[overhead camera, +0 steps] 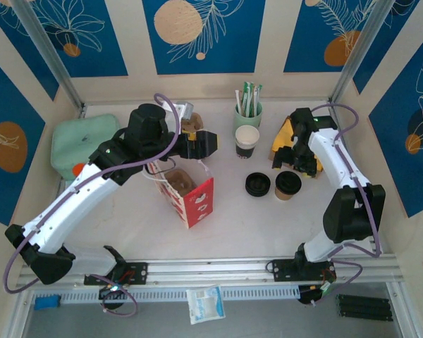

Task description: Pack the takeout coffee

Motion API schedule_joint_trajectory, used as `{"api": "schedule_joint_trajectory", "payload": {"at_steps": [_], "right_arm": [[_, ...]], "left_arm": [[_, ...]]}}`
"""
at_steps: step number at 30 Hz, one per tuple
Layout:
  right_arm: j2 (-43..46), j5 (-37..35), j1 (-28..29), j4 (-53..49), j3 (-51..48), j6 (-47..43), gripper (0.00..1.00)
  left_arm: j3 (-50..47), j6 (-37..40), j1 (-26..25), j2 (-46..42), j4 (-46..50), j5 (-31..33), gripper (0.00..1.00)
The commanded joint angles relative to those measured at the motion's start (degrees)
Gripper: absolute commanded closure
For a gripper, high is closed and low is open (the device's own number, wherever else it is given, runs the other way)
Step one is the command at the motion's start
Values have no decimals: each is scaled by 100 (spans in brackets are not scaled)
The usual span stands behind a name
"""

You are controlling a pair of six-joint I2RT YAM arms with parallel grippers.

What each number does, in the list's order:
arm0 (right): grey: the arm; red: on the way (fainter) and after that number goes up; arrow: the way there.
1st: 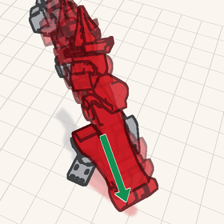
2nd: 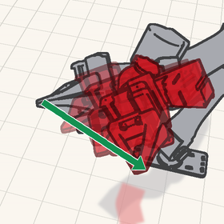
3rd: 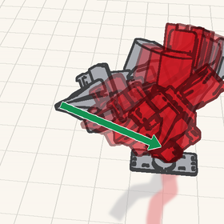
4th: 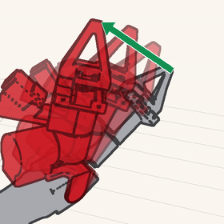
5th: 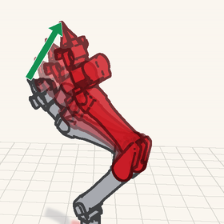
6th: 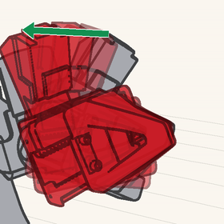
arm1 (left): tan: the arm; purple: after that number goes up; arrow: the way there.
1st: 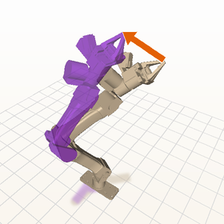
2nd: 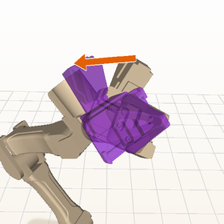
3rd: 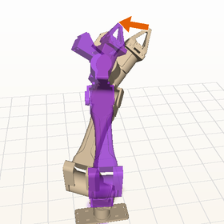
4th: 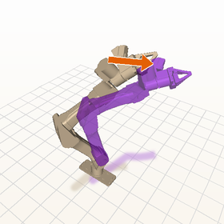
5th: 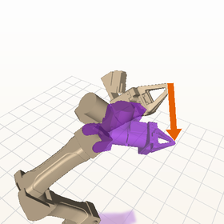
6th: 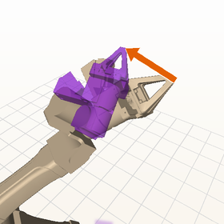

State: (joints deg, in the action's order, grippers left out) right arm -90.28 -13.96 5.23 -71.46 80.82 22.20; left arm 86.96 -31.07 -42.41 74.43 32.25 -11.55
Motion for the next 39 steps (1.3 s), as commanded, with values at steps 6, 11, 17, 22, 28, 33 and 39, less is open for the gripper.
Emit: {"api": "schedule_joint_trajectory", "payload": {"at_steps": [6, 11, 17, 22, 28, 33, 39], "right_arm": [[-164, 180, 4, 1, -267, -263, 15], [-201, 107, -5, 43, -416, -277, 16], [-252, 149, -1, 137, -556, -277, 16], [-322, 130, 4, 202, -634, -267, 16], [-416, 106, 4, 238, -636, -253, 19], [-441, 59, 4, 238, -639, -254, 21], [-446, 16, 4, 248, -667, -250, 25]], "left_arm": [[63, 114, -47, -1, -122, -110, 1], [58, 105, -46, 31, -130, -152, 1], [58, 93, -46, 32, -124, -172, 1], [58, 86, -43, 25, -131, -170, 1], [40, 83, -43, 3, -126, -172, 0], [14, 75, -48, -6, -139, -180, 1], [5, 75, -45, -16, -156, -189, 1]]}}
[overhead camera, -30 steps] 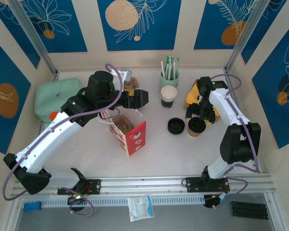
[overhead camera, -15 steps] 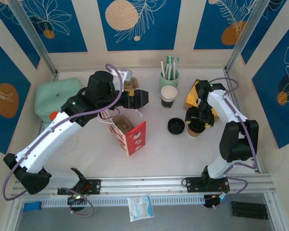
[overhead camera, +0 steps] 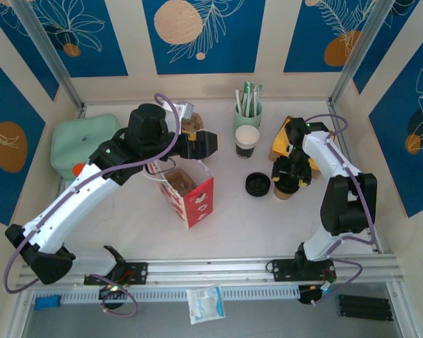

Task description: Pack the takeout coffee

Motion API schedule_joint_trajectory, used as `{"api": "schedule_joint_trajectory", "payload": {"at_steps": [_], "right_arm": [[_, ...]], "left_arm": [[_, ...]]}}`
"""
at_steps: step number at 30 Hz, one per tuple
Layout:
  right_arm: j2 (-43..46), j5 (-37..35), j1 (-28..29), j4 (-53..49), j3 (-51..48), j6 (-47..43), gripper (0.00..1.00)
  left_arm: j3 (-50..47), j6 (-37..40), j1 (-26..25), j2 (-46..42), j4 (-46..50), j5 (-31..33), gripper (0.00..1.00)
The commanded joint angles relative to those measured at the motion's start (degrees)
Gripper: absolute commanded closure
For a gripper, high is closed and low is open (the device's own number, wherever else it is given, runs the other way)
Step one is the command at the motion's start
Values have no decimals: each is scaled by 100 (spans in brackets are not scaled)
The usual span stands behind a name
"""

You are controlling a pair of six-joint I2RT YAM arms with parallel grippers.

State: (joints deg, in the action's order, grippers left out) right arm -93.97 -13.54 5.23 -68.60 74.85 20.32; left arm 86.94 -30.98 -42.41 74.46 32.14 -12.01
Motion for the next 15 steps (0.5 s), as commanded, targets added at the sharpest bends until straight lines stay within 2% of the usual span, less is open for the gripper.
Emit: {"api": "schedule_joint_trajectory", "payload": {"at_steps": [1, 6, 15], "right_arm": [[-78, -26, 4, -31, -68, -63, 25], [-115, -100, 50, -29, -85, -22, 23], [-219, -165, 166, 4, -116, 1, 25]], "left_arm": [[-1, 73, -44, -24, -147, -144, 1], [-26, 51, -48, -36, -172, -160, 1], [-46, 31, -43, -75, -173, -161, 1]]}}
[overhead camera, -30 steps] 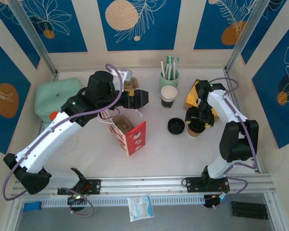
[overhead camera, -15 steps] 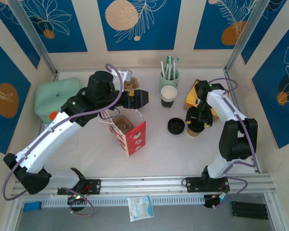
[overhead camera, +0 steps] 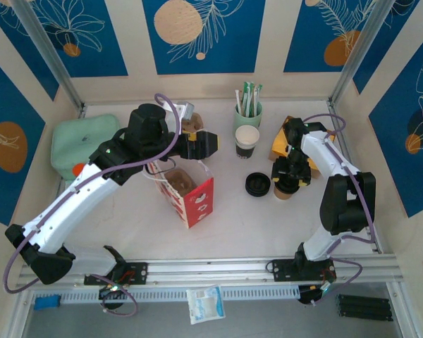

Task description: Pack the takeout coffee

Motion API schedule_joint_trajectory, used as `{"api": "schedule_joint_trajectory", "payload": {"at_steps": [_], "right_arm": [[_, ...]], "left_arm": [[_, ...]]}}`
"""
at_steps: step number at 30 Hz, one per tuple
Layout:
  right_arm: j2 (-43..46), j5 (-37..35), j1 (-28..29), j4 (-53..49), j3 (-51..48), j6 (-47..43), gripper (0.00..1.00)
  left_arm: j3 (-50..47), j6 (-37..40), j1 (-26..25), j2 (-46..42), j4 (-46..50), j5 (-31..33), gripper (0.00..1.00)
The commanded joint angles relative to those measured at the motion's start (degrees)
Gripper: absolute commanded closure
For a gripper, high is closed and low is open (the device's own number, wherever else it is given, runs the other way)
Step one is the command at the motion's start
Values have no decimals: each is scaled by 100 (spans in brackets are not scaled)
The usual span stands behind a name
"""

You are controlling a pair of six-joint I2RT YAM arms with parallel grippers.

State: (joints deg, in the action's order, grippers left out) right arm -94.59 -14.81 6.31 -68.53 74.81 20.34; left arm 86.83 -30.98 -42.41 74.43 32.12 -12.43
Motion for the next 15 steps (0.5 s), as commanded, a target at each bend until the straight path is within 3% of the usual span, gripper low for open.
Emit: {"api": "schedule_joint_trajectory", "payload": {"at_steps": [1, 15], "right_arm": [[-137, -40, 72, -7, -113, 3, 26], [757, -50, 436, -307, 64, 216, 35]], "left_arm": [[-34, 34, -40, -78, -166, -120, 1], [-17, 49, -41, -121, -64, -88, 1]]}}
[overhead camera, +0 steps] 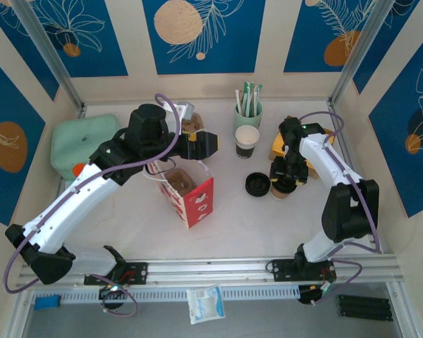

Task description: Pack the takeout coffee

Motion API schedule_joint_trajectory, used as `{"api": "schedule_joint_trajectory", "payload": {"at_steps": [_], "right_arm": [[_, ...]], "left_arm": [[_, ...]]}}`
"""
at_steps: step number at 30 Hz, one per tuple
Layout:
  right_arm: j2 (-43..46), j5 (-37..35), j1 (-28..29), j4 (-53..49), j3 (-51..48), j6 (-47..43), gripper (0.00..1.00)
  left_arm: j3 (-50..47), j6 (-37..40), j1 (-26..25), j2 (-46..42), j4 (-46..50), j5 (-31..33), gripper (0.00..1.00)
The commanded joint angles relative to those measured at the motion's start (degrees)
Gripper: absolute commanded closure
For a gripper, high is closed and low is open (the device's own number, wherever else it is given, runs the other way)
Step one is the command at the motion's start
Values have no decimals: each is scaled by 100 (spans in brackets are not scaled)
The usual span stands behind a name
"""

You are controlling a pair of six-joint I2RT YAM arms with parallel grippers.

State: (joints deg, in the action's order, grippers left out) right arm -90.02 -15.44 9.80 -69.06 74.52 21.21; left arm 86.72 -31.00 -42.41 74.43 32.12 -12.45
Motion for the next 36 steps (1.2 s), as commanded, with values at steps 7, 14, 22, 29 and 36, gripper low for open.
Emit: {"api": "schedule_joint_trajectory", "payload": {"at_steps": [7, 14, 22, 29, 36], "right_arm": [[723, 41, 490, -591, 483, 285, 35], [944, -74, 1307, -991, 1117, 604, 36], [917, -510, 2320, -1673, 2258, 949, 36], [972, -723, 3157, -2232, 3200, 1311, 36], [919, -799, 4012, -2590, 4223, 1603, 38]], "left_arm": [[90, 284, -40, -274, 328, 269, 1], [-45, 437, -25, -652, 686, 796, 1], [-116, 565, 22, -1232, 1245, 1450, 1], [-364, 632, 145, -1845, 1779, 2179, 1], [-770, 567, 310, -2305, 2038, 2553, 1]]}}
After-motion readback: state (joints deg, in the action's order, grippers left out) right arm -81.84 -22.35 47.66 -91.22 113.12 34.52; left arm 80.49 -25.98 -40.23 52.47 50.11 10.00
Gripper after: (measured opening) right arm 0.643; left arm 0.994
